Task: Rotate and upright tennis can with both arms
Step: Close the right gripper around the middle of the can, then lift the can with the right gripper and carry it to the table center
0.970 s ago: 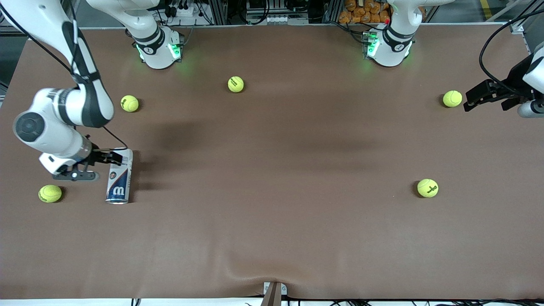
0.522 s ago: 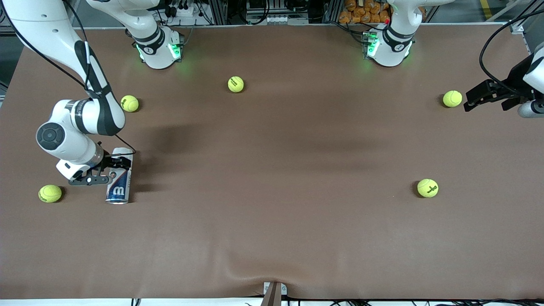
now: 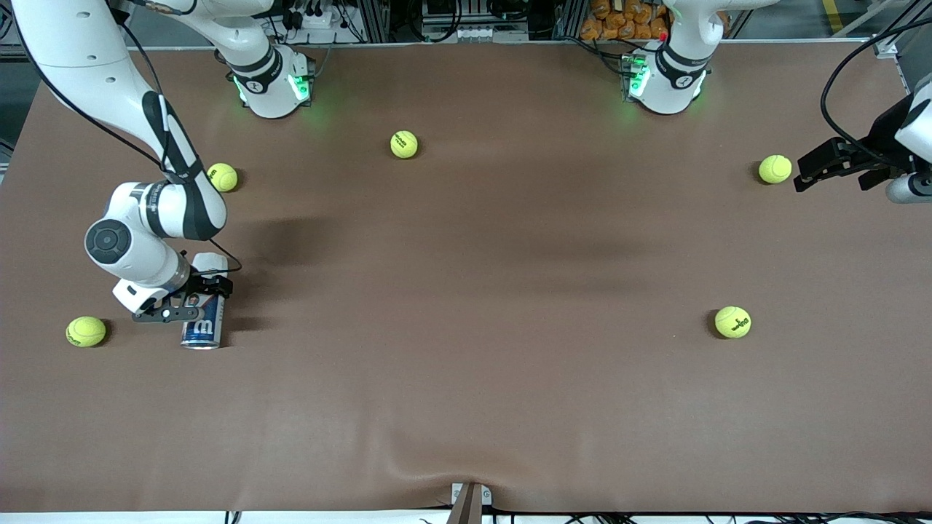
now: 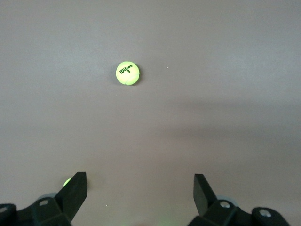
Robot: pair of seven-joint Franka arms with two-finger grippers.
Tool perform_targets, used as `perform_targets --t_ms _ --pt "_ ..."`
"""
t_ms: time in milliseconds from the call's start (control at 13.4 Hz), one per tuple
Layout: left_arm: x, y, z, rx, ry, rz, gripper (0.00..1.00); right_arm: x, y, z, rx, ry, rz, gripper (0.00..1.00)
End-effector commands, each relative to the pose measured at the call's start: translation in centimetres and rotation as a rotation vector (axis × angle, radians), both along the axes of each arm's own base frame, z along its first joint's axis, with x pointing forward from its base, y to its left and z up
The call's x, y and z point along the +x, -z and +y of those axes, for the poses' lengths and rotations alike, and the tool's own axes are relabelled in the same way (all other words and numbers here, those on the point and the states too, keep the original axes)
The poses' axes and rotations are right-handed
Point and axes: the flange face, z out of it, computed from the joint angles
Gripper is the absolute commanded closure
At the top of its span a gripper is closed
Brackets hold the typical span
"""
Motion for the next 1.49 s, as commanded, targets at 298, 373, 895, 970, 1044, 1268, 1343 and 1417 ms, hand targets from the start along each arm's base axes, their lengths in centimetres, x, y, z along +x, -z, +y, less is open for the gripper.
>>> perform_targets --t_ms 298,373,895,970,1044,1268,1343,1417 --pt "0.2 -0.2 0.1 0.000 0.017 0.010 0.00 2.7 -4.0 4.4 -0.011 -0.101 -0.079 0.36" --pt "0.2 -0.2 0.1 -0.002 0.017 0.010 0.00 3.4 -4.9 6.1 -0.013 -0.149 -0.100 0.36" --pt "0.2 -0.2 0.2 -0.002 0.015 0.010 0.00 6.0 -10.2 31.0 -0.004 -0.654 -0.254 0.38" --pt "0.2 -0.2 0.2 0.000 0.015 0.010 0.00 5.6 -9.7 34.6 -0.002 -0.707 -0.263 0.38" --pt "0.2 -0.2 0.2 -0.002 0.015 0.010 0.00 4.9 -9.0 39.1 -0.006 -0.786 -0.276 0.38" --pt "0.2 -0.2 0.2 0.000 0.015 0.010 0.00 1.5 -5.9 48.4 -0.087 -1.051 -0.286 0.38" --pt "0.2 -0.2 0.1 -0.002 0.017 0.010 0.00 0.4 -5.1 49.9 -0.124 -1.120 -0.286 0.38" --pt "0.2 -0.2 0.2 -0.002 0.015 0.010 0.00 -1.0 -4.4 51.6 -0.164 -1.195 -0.287 0.38"
